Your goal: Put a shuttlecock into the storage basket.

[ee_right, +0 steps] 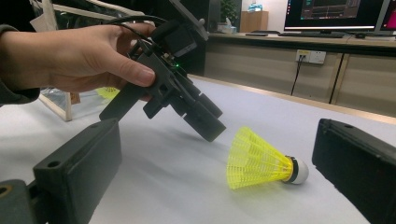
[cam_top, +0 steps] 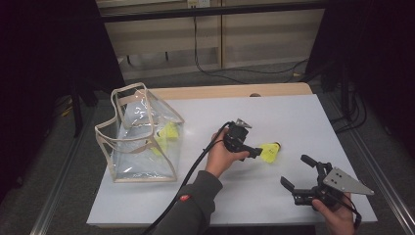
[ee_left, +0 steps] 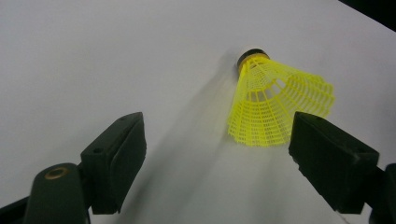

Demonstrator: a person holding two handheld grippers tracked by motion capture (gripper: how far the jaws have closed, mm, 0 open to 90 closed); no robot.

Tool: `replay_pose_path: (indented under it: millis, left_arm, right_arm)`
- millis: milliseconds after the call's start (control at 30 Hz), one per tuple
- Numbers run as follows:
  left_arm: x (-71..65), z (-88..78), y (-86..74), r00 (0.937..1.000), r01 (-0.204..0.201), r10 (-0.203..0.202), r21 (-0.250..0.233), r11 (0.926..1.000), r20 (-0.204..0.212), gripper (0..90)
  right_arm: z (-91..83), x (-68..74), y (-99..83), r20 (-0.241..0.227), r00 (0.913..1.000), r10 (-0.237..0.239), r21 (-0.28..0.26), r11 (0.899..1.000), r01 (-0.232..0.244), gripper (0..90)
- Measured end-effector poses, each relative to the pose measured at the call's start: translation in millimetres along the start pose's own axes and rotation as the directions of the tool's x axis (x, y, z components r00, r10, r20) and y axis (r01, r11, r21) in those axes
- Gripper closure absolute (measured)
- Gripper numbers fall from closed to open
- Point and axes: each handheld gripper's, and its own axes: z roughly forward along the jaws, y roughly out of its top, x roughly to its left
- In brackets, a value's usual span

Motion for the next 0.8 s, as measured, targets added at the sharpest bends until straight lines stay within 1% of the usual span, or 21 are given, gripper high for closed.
replay_pose_path:
  millis: [33, 100, 133, 233, 300, 367, 400, 533, 600, 800]
  left_arm:
    - [-0.3, 1.3, -0.2, 1.0, 0.0, 0.0, 0.0, 1.0, 0.001, 18.9]
    - [-0.1, 3.4, -0.5, 0.9999, -0.015, 0.015, 0.008, 0.9999, -0.001, 20.0]
    - [-0.4, 4.5, -0.7, 0.9999, -0.012, 0.012, 0.007, 0.9999, -0.002, 20.3]
    - [-0.6, 6.3, 0.2, 0.9997, -0.024, 0.024, 0.007, 0.9997, 0.001, 22.3]
    - [-1.3, 7.6, 0.8, 0.9999, -0.015, 0.015, 0.005, 0.9999, -0.004, 22.6]
    - [-1.3, 8.7, 1.7, 0.9998, -0.017, 0.017, 0.0, 0.9999, -0.001, 22.7]
    - [-1.9, 9.5, 1.9, 1.0, -0.009, 0.009, -0.001, 1.0, 0.001, 23.0]
    - [-3.3, 12.5, 3.0, 0.9999, -0.017, 0.017, 0.007, 0.9998, 0.001, 23.0]
    - [-4.3, 14.5, 3.6, 0.9999, -0.012, 0.012, 0.003, 0.9999, 0.002, 23.1]
    - [-6.3, 18.7, 6.8, 0.9997, -0.024, 0.024, 0.004, 0.9997, 0.003, 24.8]
  right_arm:
    - [0.0, 0.0, 0.0, 0.0, 1.0, 0.0, 0.0, 1.0, 0.0, 1.2]
    - [0.0, -0.1, 0.1, 0.0, 1.0, -0.001, -0.001, 1.0, 0.001, 1.2]
    - [-0.2, -0.2, 0.1, 0.003, 1.0, -0.001, 0.0, 1.0, 0.001, 1.2]
    - [-0.4, -0.6, 0.0, 0.006, 1.0, 0.0, -0.001, 1.0, 0.0, 1.2]
    - [-0.3, -0.6, 0.0, 0.004, 1.0, -0.002, -0.001, 1.0, 0.002, 1.2]
    - [-0.1, -0.3, 0.0, 0.004, 1.0, 0.0, 0.0, 1.0, 0.0, 1.2]
    - [0.0, -0.3, 0.0, 0.002, 1.0, 0.0, -0.001, 1.0, 0.0, 1.2]
    - [-0.3, -0.5, 0.1, 0.004, 1.0, -0.002, -0.002, 1.0, 0.002, 1.2]
    - [-0.3, -0.5, 0.2, 0.004, 1.0, -0.002, -0.002, 1.0, 0.002, 1.2]
    - [-0.4, -0.7, 0.3, 0.004, 1.0, 0.0, -0.003, 1.0, 0.0, 1.2]
